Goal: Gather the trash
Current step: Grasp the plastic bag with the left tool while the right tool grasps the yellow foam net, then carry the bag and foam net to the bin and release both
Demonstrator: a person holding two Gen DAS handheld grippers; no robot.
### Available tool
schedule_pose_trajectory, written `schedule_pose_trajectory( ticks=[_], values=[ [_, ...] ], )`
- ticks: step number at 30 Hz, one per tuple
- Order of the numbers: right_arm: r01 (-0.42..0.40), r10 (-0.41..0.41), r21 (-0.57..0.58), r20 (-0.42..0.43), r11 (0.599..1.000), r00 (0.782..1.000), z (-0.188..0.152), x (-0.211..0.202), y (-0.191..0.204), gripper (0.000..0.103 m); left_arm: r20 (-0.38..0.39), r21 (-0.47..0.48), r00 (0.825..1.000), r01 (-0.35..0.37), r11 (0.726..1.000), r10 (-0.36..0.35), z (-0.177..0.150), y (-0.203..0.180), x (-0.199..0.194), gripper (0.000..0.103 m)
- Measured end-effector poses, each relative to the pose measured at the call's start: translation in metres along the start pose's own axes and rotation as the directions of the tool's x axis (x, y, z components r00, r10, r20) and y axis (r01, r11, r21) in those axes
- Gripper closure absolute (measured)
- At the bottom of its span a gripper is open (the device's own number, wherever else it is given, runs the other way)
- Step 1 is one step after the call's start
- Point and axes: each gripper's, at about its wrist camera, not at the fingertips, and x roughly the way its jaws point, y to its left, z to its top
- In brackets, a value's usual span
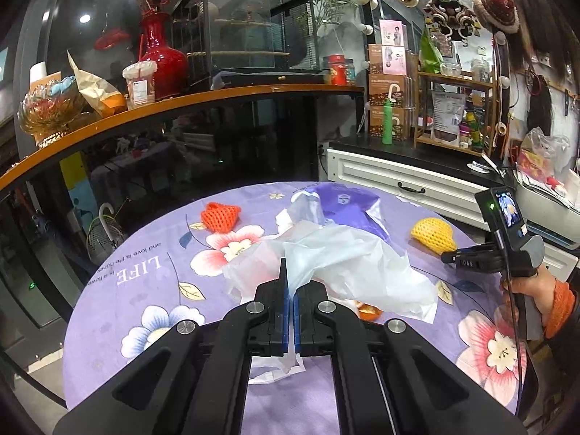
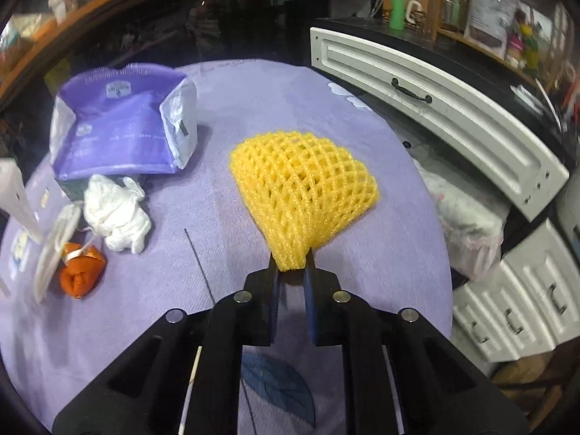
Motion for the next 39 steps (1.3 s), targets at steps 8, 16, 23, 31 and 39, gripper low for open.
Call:
schedule_pose_trajectory(
  ticks=[8,16,23,31,39],
  values=[
    [-0.066,0.065,0.005,0.071,0.998,0.995,-0.035,-0.051,-0.006,0.091,0.017,0.007,0.999,0.046,0.999,-0.046,-0.01,-0.028,-0.028,0.101],
    [-0.114,0.111,0.009,0.169,0.993,0.979,-0.096,-0.128,-0.02,0.091,0.035,0.006,0.99,0.138,0.99,-0.138,-0.024,-0.066,-0.062,0.101],
    [-0.089,0.076,0.056,0.203,0.994,0.976,-0.17,-0.182,-0.046,0.091,0.018,0.014,0.975,0.223,0.975,-0.224,-0.041,-0.108,-0.077,0.101],
    [-0.003,-0.014,0.151,0.111,0.988,0.994,-0.261,-0.192,-0.085,0.091,0.004,0.085,0.942,0.333,0.939,-0.334,-0.057,-0.173,-0.096,0.101],
    [-0.019,0.024,0.284,-0.014,0.959,1.0,-0.313,-0.144,-0.117,0.091,-0.064,0.115,0.914,0.406,0.907,-0.401,-0.079,-0.224,-0.093,0.101]
  ],
)
